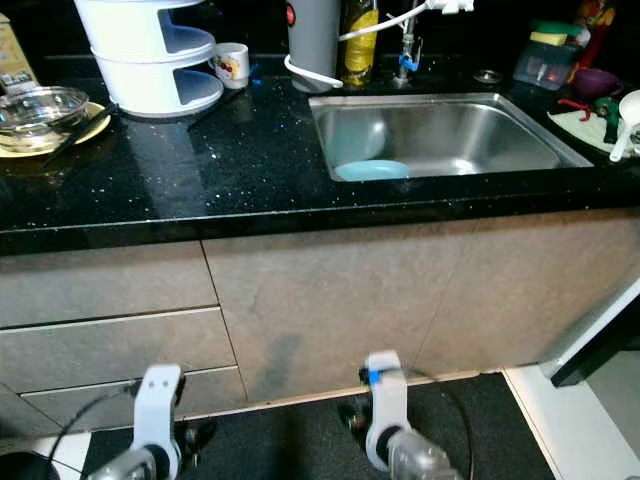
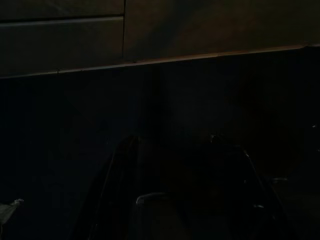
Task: Kitchen organization
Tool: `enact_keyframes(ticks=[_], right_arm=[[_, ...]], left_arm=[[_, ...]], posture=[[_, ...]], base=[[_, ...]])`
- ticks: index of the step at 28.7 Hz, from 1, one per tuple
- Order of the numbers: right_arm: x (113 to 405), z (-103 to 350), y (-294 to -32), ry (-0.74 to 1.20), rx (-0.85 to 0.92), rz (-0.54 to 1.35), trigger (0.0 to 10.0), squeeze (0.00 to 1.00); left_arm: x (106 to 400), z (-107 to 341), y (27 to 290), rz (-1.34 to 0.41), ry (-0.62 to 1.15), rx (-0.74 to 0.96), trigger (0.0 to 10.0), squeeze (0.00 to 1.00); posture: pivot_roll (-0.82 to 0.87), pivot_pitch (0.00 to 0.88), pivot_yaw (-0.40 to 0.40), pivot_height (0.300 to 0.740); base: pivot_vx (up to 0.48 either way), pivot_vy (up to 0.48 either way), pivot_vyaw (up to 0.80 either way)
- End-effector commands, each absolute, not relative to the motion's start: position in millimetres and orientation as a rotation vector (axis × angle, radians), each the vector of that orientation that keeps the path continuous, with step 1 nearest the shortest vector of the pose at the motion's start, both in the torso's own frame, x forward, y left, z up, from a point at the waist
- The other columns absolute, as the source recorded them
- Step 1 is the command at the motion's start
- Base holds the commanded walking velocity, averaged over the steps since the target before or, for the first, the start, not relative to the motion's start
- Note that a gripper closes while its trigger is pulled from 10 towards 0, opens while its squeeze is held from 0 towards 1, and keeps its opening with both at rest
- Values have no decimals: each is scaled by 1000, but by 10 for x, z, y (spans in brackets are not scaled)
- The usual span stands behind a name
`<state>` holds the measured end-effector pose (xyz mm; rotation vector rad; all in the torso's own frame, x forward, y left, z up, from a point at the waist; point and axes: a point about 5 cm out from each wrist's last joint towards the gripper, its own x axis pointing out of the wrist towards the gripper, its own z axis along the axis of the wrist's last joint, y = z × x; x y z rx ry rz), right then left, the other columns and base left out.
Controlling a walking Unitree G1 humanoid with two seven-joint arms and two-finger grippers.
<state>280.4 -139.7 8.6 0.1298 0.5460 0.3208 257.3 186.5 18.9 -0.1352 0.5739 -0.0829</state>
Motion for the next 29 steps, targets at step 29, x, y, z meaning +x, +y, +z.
enact_keyframes(ticks=[29], right_arm=[[2171,-619,-1410,749,75,219,10000,0]], left_arm=[[2282,-380,1855,-38,617,2,10000,0]], posture=[[38,221,-14,740]], base=[[0,0,0]])
